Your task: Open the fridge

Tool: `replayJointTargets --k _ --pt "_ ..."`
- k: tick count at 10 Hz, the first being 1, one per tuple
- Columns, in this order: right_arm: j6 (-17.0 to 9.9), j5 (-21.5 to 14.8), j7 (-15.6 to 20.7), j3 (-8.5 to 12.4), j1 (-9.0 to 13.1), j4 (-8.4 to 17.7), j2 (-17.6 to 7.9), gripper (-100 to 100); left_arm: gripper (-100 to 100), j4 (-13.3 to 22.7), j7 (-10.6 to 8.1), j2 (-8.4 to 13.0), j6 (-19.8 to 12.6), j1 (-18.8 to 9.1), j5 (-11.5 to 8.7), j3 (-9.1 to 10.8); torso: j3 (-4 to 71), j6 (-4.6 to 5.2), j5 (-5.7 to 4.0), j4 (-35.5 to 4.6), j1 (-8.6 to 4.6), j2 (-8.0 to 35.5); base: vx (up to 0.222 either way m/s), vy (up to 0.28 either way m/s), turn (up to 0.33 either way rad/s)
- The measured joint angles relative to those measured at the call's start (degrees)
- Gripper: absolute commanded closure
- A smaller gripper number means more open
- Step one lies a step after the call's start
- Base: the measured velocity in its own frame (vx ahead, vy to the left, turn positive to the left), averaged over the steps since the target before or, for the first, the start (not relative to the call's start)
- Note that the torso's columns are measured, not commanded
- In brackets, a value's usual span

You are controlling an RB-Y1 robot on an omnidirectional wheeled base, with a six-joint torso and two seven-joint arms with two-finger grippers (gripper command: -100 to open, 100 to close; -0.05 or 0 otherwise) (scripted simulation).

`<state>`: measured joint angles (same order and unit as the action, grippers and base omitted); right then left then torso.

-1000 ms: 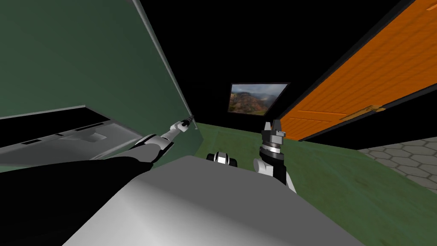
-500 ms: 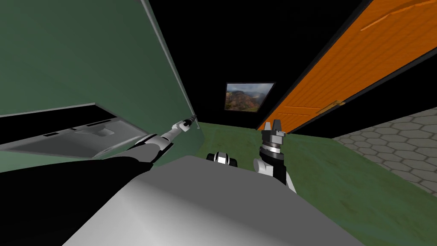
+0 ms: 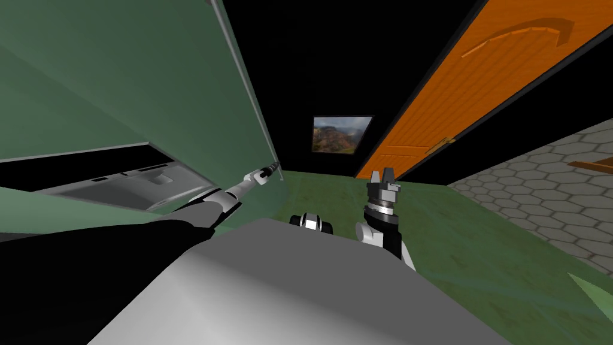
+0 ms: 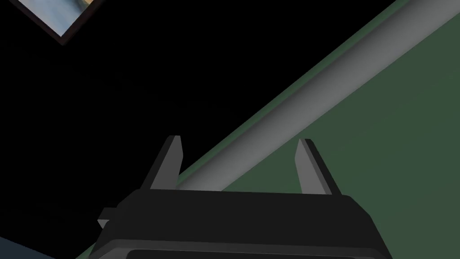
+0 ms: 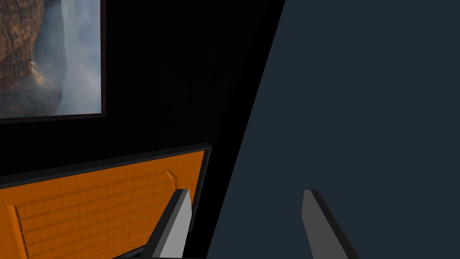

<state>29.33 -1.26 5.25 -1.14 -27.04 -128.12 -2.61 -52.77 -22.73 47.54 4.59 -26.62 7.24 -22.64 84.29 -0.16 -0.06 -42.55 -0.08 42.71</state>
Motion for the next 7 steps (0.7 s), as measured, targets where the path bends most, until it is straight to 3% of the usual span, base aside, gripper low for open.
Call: replayJointTargets --k 2,5,7 --pt "0.00 0.00 0.00 0.00 0.01 0.00 0.00 0 100 -0.70 -1.11 0.26 2.17 -0.47 0.27 -2.36 -0.04 0.00 0.07 -0.02 0.18 0.06 -0.221 -0.046 -0.061" --pt "0.00 0.00 0.00 0.00 -0.01 0.00 0.00 0 100 -3.55 -2.44 1.19 2.82 -0.46 0.41 -5.24 0.06 0.08 0.01 -0.05 0.03 -0.01 -0.172 -0.042 -0.042" --pt "0.00 0.00 0.00 0.00 0.00 0.00 0.00 0 100 -6.98 -3.71 2.61 3.47 0.10 0.46 -7.60 0.08 0.27 0.02 -0.05 -0.10 0.01 -0.166 -0.036 -0.051"
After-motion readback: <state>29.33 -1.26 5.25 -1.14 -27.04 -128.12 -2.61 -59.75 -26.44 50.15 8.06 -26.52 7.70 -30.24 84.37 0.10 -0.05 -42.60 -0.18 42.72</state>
